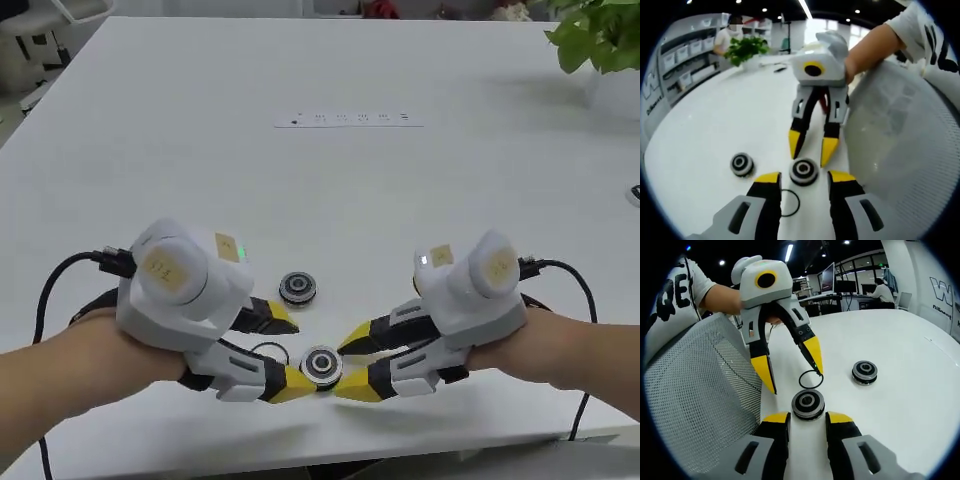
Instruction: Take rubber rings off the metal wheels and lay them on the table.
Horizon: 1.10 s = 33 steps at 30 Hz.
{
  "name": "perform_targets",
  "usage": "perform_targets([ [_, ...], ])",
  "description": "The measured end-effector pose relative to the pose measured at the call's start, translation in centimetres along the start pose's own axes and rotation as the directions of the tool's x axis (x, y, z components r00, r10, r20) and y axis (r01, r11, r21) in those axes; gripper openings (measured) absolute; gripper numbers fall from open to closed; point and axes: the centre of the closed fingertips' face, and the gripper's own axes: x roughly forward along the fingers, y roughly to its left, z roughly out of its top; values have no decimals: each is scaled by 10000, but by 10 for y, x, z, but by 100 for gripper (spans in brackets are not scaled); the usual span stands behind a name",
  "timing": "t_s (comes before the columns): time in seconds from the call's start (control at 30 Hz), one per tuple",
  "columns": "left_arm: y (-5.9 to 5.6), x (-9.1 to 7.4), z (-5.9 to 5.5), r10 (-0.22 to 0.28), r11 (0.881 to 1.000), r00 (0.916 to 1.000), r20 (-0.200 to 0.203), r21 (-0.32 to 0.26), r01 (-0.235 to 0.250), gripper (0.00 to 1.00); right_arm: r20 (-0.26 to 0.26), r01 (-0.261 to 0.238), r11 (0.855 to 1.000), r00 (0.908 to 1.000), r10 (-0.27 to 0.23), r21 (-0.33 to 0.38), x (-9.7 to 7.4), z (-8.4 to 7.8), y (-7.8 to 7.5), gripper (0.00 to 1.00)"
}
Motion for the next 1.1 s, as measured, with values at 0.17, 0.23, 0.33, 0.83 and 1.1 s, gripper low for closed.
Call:
perform_targets([
  [0.17,1,5,1,8,9999,10000,78,-125,-7,33,37,47,10000,10000,-47,84,1,-1,-2,24],
  [0.23,1,7,1,-6,9998,10000,83,-174,7,32,68,53,9999,10000,-54,96,2,-1,-2,23],
  [0.33,0,10,0,-6,9998,10000,44,-176,7,30,87,41,9999,10000,-42,107,3,-2,-2,22],
  [0.83,-2,21,-2,27,10000,10000,-84,87,-26,19,181,41,10000,9998,-42,64,3,-2,-2,19],
  [1.1,-1,21,-2,323,9994,9993,202,110,-325,14,167,45,9999,9998,-46,90,2,-3,-3,17],
])
